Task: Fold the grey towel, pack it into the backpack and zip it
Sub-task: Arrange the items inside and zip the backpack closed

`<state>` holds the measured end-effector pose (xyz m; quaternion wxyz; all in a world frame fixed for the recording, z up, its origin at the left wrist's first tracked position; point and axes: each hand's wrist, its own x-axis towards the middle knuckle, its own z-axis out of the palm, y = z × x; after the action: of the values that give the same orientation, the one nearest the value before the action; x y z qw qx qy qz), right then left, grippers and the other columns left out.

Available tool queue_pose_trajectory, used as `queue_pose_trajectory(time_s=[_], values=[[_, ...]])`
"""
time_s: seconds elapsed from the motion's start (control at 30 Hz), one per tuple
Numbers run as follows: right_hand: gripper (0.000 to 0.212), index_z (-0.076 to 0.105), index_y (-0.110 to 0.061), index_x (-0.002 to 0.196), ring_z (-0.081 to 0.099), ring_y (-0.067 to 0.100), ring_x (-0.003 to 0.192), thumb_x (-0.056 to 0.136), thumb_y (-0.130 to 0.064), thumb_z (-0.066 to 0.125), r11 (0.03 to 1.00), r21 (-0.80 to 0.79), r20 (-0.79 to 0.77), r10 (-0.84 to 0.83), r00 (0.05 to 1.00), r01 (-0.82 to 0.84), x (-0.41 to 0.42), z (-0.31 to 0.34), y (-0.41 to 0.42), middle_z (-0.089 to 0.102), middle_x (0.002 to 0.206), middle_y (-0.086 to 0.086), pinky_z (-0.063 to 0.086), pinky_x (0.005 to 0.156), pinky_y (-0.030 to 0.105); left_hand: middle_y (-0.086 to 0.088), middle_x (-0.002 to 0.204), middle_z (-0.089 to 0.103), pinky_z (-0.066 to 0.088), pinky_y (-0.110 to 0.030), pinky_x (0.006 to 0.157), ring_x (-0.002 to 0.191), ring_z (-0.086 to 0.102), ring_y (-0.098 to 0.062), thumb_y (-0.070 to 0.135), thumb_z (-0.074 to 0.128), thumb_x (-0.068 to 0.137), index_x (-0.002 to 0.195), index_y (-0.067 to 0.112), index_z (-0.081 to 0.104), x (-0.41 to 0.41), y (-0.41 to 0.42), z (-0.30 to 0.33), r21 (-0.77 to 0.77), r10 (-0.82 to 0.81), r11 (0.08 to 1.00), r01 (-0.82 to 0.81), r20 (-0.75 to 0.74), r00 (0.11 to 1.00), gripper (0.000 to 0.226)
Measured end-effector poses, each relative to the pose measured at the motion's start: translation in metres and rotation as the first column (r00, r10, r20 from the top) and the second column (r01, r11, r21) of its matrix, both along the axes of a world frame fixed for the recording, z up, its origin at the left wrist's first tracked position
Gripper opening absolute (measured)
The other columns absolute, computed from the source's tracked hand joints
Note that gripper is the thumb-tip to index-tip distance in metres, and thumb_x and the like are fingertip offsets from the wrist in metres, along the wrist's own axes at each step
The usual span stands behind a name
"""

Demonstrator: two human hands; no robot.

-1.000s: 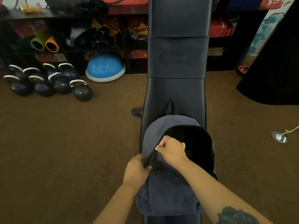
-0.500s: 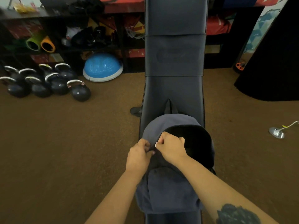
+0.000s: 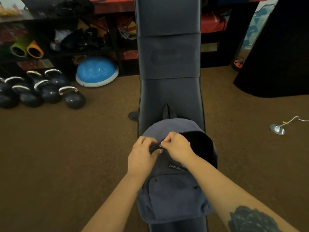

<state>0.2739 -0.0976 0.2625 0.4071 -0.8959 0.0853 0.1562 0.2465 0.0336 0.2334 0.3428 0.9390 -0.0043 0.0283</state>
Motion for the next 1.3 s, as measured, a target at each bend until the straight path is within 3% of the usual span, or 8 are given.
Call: queue_pose_trajectory(time_s=[0.17, 0.3, 0.57, 0.77, 1.03, 1.1, 1.23, 1.3], values=[[0.015, 0.050, -0.021, 0.074, 0.055, 0.017, 0.082, 0.086, -0.024, 0.057, 0.997, -0.076, 0.034, 0.018, 0.999, -0.016, 0.000, 0.000, -0.005, 0.056, 0.070, -0.009, 0.031, 0.085, 0.036, 0.005, 0.087, 0.061, 0.051, -0.037, 0.069, 0.081, 0.060, -0.015, 0.032, 0.069, 0.081, 0.086, 0.022, 0.067, 0.007, -0.005, -0.001, 0.065, -0.028, 0.997, 0.028, -0.003, 1.000, 0.012], [0.025, 0.043, -0.024, 0.067, 0.055, 0.019, 0.083, 0.086, -0.024, 0.059, 0.998, -0.051, 0.038, -0.047, 0.998, 0.049, 0.002, 0.002, -0.017, 0.055, 0.072, -0.006, 0.034, 0.088, 0.039, 0.008, 0.080, 0.057, 0.051, -0.033, 0.068, 0.077, 0.059, -0.014, 0.029, 0.070, 0.081, 0.084, 0.019, 0.067, 0.007, 0.001, -0.005, 0.041, -0.026, 0.999, 0.025, 0.014, 1.000, 0.011], [0.021, 0.050, -0.021, 0.066, 0.060, 0.027, 0.088, 0.083, -0.021, 0.062, 0.978, 0.084, -0.019, -0.192, 0.981, 0.193, 0.012, 0.006, -0.044, 0.057, 0.069, -0.003, 0.042, 0.094, 0.050, 0.007, 0.087, 0.057, 0.051, -0.032, 0.073, 0.082, 0.059, -0.012, 0.029, 0.068, 0.082, 0.085, 0.024, 0.063, 0.014, 0.005, 0.001, 0.008, 0.002, 1.000, -0.001, -0.086, 0.996, 0.007], [0.018, 0.052, -0.022, 0.068, 0.061, 0.028, 0.090, 0.082, -0.023, 0.063, 0.974, 0.129, -0.031, -0.184, 0.982, 0.187, 0.012, 0.004, -0.045, 0.062, 0.076, 0.001, 0.045, 0.091, 0.051, 0.006, 0.102, 0.063, 0.051, -0.032, 0.082, 0.098, 0.059, -0.012, 0.034, 0.069, 0.081, 0.102, 0.025, 0.068, 0.027, -0.029, 0.009, 0.042, -0.147, 0.989, 0.145, 0.036, 0.989, 0.023], [0.023, 0.051, -0.022, 0.063, 0.059, 0.025, 0.086, 0.083, -0.021, 0.061, 0.940, 0.136, -0.029, -0.311, 0.950, 0.312, 0.011, -0.005, -0.069, 0.056, 0.067, -0.004, 0.043, 0.092, 0.047, 0.002, 0.091, 0.063, 0.049, -0.035, 0.077, 0.085, 0.059, -0.016, 0.023, 0.067, 0.084, 0.089, 0.016, 0.070, 0.031, -0.033, 0.009, 0.039, -0.084, 0.996, 0.084, -0.015, 0.996, 0.009], [0.024, 0.050, -0.022, 0.061, 0.059, 0.026, 0.085, 0.082, -0.020, 0.063, 0.902, 0.198, -0.063, -0.378, 0.924, 0.383, 0.011, -0.009, -0.084, 0.056, 0.068, -0.003, 0.043, 0.088, 0.044, 0.002, 0.092, 0.063, 0.050, -0.037, 0.077, 0.085, 0.059, -0.017, 0.022, 0.066, 0.085, 0.089, 0.017, 0.070, 0.032, -0.031, 0.010, 0.043, -0.077, 0.996, 0.078, -0.016, 0.997, 0.008], [0.022, 0.051, -0.016, 0.067, 0.052, 0.019, 0.069, 0.084, -0.016, 0.065, 0.815, 0.344, -0.152, -0.442, 0.884, 0.467, 0.009, -0.012, -0.106, 0.055, 0.069, 0.005, 0.039, 0.063, 0.031, 0.004, 0.097, 0.061, 0.050, -0.037, 0.079, 0.093, 0.059, -0.017, 0.027, 0.062, 0.087, 0.094, 0.021, 0.066, 0.036, -0.034, 0.010, 0.099, -0.098, 0.990, 0.103, -0.049, 0.994, 0.010], [0.019, 0.053, -0.014, 0.070, 0.053, 0.019, 0.071, 0.084, -0.016, 0.065, 0.796, 0.386, -0.180, -0.430, 0.885, 0.466, 0.009, -0.013, -0.108, 0.056, 0.073, 0.008, 0.040, 0.064, 0.030, 0.005, 0.102, 0.060, 0.050, -0.036, 0.085, 0.097, 0.057, -0.015, 0.032, 0.062, 0.087, 0.100, 0.024, 0.065, 0.038, -0.043, 0.011, 0.111, -0.155, 0.981, 0.157, -0.027, 0.988, 0.016]])
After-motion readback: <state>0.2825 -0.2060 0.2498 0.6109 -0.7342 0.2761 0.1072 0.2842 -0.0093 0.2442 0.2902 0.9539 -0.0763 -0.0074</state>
